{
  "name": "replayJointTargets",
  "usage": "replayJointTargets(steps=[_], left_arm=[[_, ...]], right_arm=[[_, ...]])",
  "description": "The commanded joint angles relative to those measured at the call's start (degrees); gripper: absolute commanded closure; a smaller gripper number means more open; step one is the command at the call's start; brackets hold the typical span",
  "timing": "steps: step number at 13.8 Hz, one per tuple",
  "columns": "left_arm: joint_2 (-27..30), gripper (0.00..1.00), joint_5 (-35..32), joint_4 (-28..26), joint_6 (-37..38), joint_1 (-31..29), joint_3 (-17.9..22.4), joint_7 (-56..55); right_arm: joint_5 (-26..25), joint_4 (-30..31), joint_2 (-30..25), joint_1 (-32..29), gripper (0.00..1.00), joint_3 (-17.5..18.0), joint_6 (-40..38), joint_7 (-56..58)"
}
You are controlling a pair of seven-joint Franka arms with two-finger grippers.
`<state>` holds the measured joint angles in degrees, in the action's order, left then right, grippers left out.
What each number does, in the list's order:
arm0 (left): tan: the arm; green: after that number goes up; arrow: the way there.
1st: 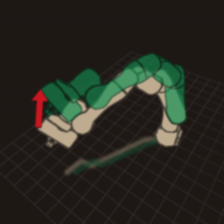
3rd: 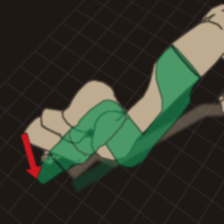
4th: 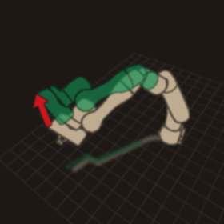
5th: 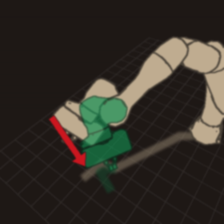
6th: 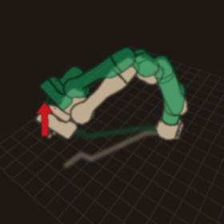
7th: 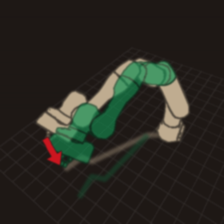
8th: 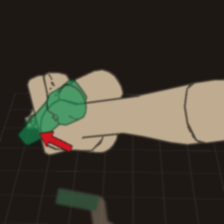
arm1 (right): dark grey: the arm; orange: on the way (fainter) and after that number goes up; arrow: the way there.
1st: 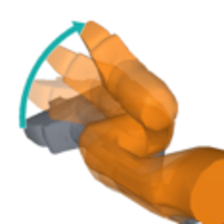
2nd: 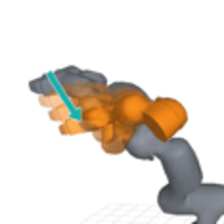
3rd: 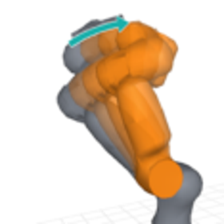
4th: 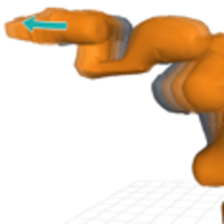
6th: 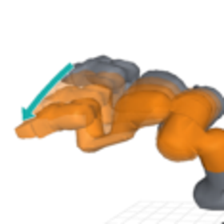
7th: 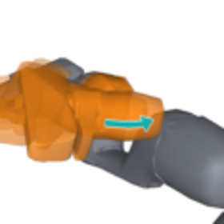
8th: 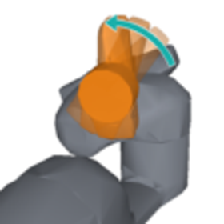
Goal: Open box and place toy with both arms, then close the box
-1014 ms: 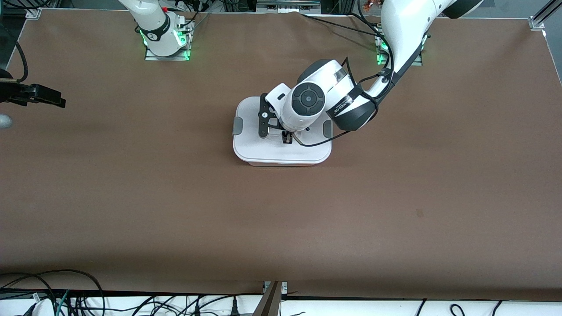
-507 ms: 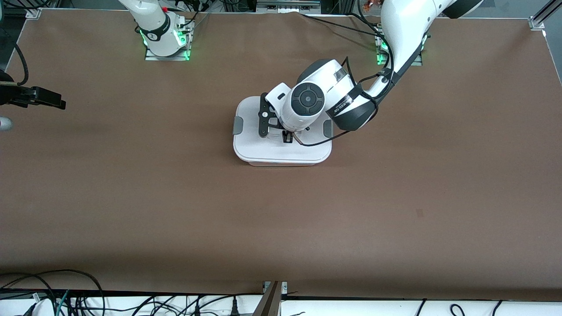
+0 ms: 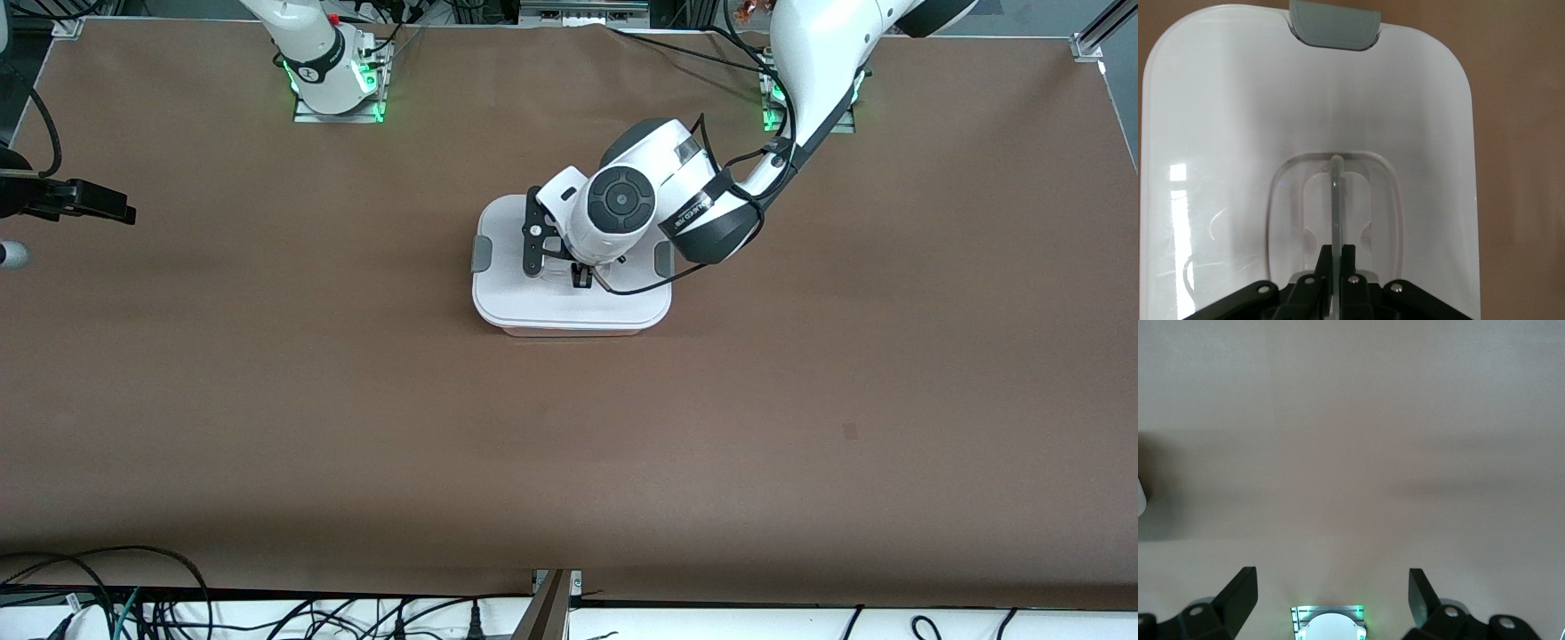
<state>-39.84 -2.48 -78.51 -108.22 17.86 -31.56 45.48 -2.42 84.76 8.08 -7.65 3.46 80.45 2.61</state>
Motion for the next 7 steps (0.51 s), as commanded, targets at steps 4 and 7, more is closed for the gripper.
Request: replayJointTargets(steps=[4,7], left_arm=[[0.4,1.00,-1.8,-1.4,1.5,0.9,0.0,-0.5],[0.2,1.00,-1.8,-1.4,1.5,1.2,0.1,-0.6]], right_arm=[[0.8,0.1,-0.3,0.4,0.00,-0.3,1.4,-0.5],[0.9,0.1,-0.3,0.5,0.00,-0.3,1.5,-0.8]])
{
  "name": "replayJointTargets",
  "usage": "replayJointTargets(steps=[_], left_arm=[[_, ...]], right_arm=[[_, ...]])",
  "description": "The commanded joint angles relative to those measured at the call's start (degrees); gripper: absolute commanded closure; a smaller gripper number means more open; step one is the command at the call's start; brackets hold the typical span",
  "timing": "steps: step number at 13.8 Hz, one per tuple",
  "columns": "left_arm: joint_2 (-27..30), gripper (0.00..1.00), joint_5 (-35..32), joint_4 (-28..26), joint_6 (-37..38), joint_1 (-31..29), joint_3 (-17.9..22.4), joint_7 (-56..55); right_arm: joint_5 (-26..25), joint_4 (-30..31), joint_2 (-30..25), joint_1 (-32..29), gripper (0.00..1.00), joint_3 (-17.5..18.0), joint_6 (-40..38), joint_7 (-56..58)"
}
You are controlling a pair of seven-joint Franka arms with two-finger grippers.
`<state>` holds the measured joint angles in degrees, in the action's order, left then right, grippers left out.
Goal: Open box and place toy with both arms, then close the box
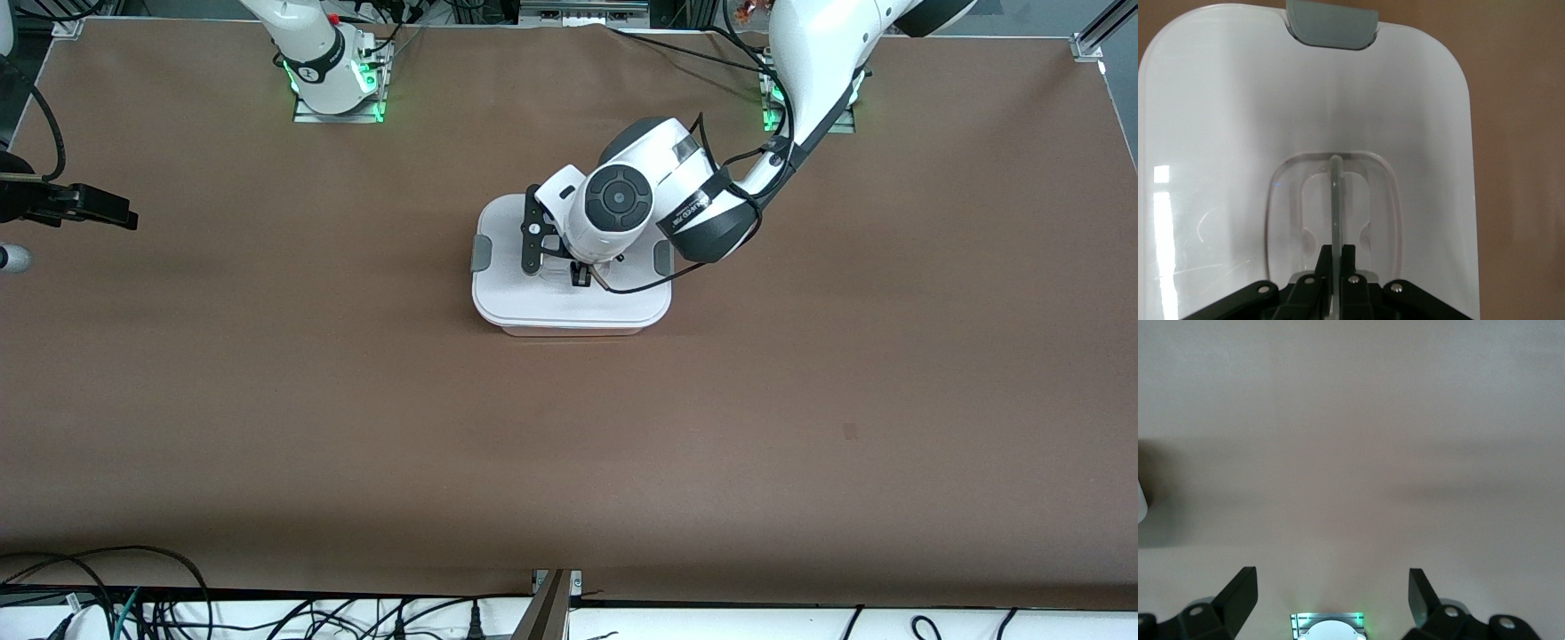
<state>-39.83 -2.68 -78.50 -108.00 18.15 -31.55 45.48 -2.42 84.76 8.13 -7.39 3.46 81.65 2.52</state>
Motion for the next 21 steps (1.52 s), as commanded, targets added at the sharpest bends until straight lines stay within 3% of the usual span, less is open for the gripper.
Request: replayJointTargets(steps=[1,2,3,6,11,14,17,21], left_arm=[[0.2,1.00,-1.7,-1.4,1.3,0.9,0.2,-0.6],[0.3,0.69,-1.6,-1.4,1.3,0.8,0.2,-0.7],[0.5,0.01,-1.7,-1.3,1.3,0.6,0.3,-0.7],[2.5,0.00,-1.5,-1.0,2.3,-0.6,0.3,-0.8],[10.8,0.00,-0.7,-0.2,10.9,-2.6,0.3,-17.9],[15.8,0.00,-1.6,-0.2,16.9,-6.2,0.4,-28.8],[18.8,0.00,-2.0,1.1,21.9,-12.0,1.5,-29.8],[21.7,0.00,-8.7,2.9,29.4,-18.7,1.5,-30.6]], right_arm=[[0.9,0.1,-0.3,0.3,0.00,-0.3,0.3,-0.7],[0.9,0.1,-0.3,0.3,0.00,-0.3,0.3,-0.7],[1.3,0.1,-0.3,0.2,0.00,-0.3,0.4,-0.7],[1.6,0.0,-0.3,0.2,0.00,-0.3,0.4,-0.6],[1.6,-0.1,-0.3,0.2,0.00,-0.3,0.4,-0.5],[1.6,-0.6,-0.3,0.2,0.00,-0.3,0.4,-0.6],[1.6,-0.6,-0.3,0.2,0.00,-0.3,0.4,-0.6],[1.5,-0.6,-0.3,0.1,0.00,-0.5,0.5,-0.4]])
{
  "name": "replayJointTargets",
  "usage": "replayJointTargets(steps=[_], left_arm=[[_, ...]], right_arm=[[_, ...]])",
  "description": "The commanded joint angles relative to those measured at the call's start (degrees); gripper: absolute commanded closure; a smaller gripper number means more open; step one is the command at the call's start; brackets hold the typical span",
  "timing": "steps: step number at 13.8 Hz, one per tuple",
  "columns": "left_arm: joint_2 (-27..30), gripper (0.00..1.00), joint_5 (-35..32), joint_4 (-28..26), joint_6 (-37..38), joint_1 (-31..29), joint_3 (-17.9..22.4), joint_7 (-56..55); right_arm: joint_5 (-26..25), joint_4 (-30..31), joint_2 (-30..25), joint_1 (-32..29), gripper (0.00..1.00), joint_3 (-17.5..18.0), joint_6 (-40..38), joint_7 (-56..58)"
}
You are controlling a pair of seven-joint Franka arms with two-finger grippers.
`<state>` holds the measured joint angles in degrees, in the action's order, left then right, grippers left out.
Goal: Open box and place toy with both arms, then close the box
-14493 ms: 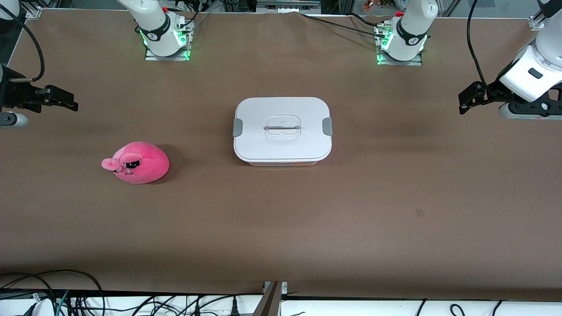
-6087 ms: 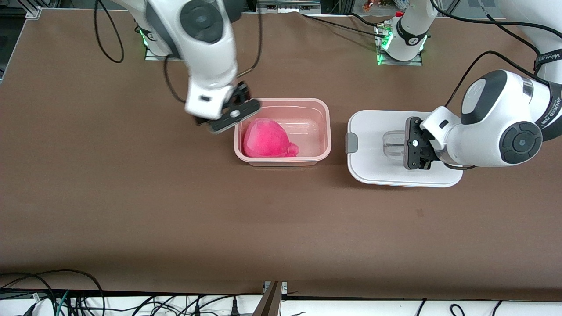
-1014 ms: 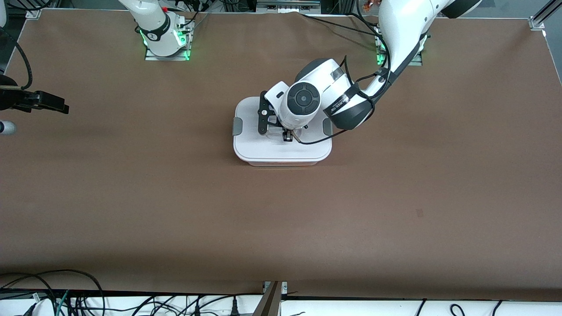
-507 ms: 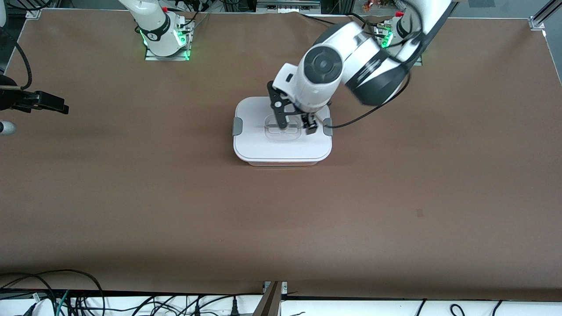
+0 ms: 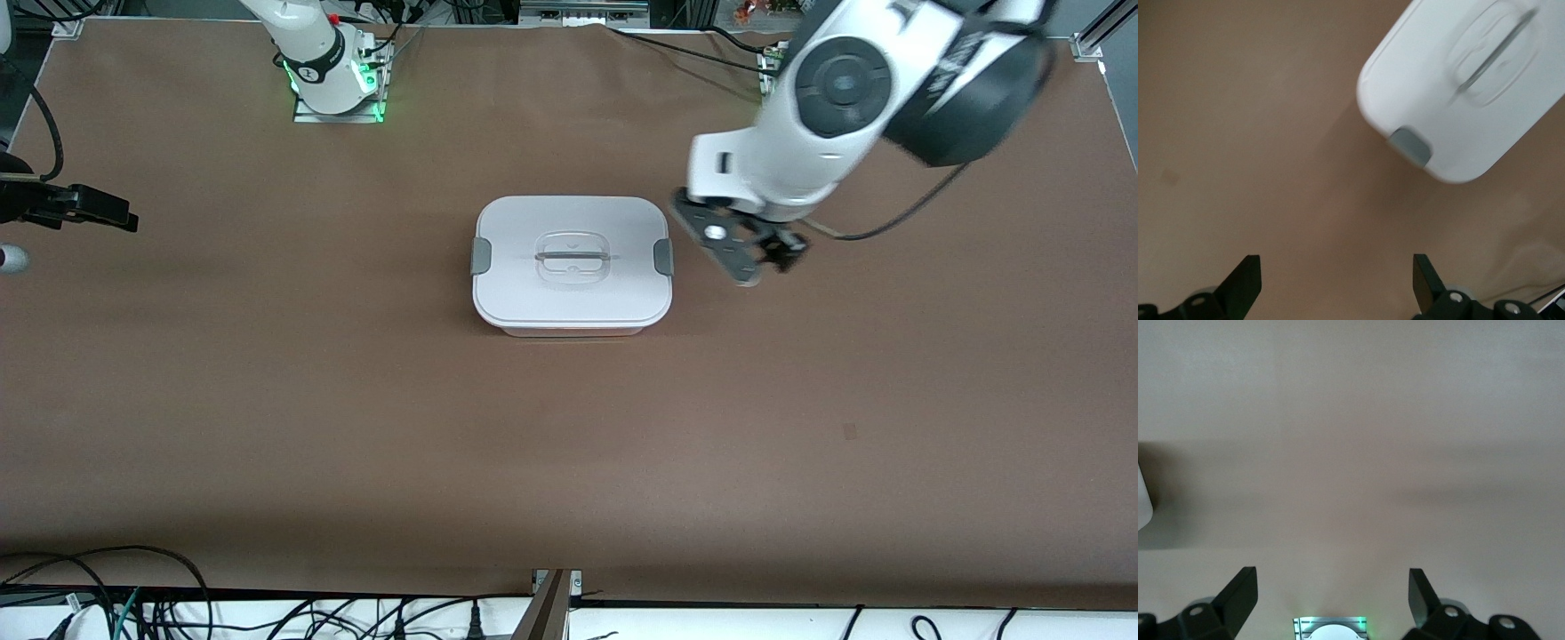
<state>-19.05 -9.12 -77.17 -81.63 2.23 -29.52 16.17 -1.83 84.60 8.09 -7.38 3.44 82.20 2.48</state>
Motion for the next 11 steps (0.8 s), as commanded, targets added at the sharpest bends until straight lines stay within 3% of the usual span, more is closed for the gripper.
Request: replayJointTargets(steps=[1,4,6,7,9,11], left_arm=[[2.1,0.00,-2.9,3.2,4.2,-3.5,0.0,-2.3],[4.3,0.00,-4.2,3.6,5.7,-5.5,2.1,-15.8],[7.5,0.00,-4.2,-0.6,1.3,-6.1,4.2,-19.4],[9.6,0.00,-3.3,-2.5,-2.0,-5.0,8.4,-19.4],[15.8,0.00,3.8,-11.5,-12.5,-2.7,17.0,-19.4],[20.6,0.00,7.4,-19.4,-19.1,-2.2,22.7,-18.7]], right_arm=[[1.0,-0.4,-0.2,0.0,0.00,-0.5,0.2,-0.4],[1.0,-0.4,-0.2,-0.2,0.00,-0.5,0.6,-0.2],[1.0,-0.4,-0.2,-0.3,0.00,-0.5,0.6,-0.2],[1.0,-0.4,-0.2,-0.2,0.00,-0.5,0.6,-0.2],[0.9,-0.4,-0.2,-0.1,0.00,-0.5,0.6,0.2],[0.6,-0.4,-0.1,-0.1,0.00,-0.5,0.6,0.3]])
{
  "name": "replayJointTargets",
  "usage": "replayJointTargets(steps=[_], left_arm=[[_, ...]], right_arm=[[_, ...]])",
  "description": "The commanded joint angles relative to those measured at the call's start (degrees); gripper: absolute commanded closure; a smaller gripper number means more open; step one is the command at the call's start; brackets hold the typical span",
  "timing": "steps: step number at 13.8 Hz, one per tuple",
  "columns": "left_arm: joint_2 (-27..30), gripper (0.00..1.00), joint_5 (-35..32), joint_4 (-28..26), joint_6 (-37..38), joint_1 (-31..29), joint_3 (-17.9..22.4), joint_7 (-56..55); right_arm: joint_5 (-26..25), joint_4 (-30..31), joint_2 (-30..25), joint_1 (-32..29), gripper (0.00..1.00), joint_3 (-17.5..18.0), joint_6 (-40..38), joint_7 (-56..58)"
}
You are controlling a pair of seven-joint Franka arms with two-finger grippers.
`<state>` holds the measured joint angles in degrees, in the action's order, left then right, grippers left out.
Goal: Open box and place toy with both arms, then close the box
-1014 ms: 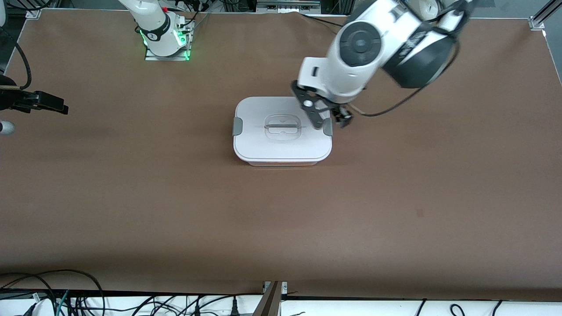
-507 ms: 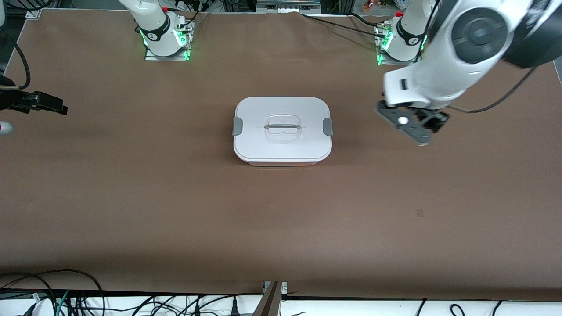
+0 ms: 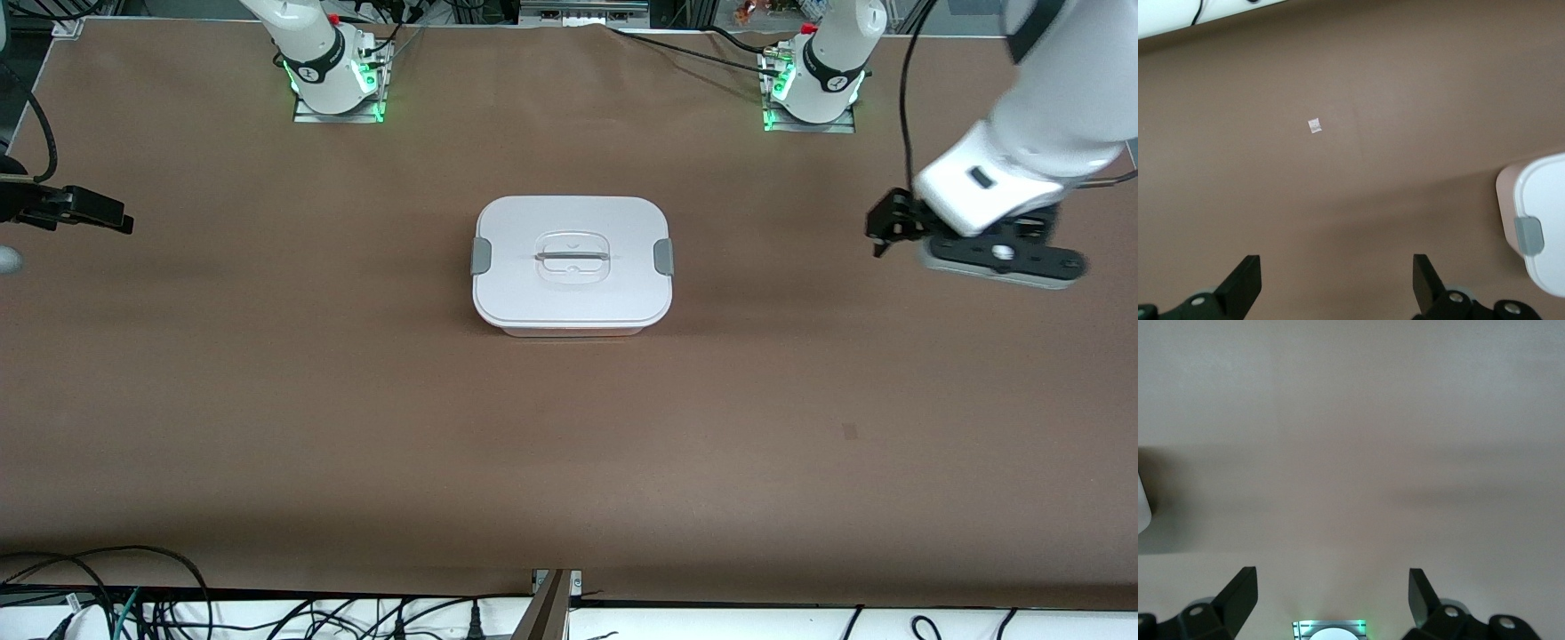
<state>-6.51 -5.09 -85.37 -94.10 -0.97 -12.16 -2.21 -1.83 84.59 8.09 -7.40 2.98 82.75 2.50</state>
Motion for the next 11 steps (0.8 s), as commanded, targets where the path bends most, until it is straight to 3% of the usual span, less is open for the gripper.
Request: replayJointTargets(steps=[1,3,6,11], left_arm=[[8.3,0.00,3.4,-11.8,-8.0,1.9,7.3,-0.4],[8.6,0.00,3.0,-11.8,-6.4,5.0,10.6,-0.7],[8.6,0.00,2.2,-11.3,-1.0,4.1,10.7,-0.7],[8.6,0.00,1.9,-11.2,-0.5,4.0,10.6,-0.6]], right_arm=[[0.6,-0.4,0.1,-0.1,0.00,-0.1,0.0,0.3],[0.7,-0.4,0.2,-0.1,0.00,-0.1,0.0,0.4],[0.6,-0.4,0.2,0.0,0.00,-0.1,0.1,0.0],[0.4,-0.4,0.3,0.0,0.00,-0.1,0.2,0.0]])
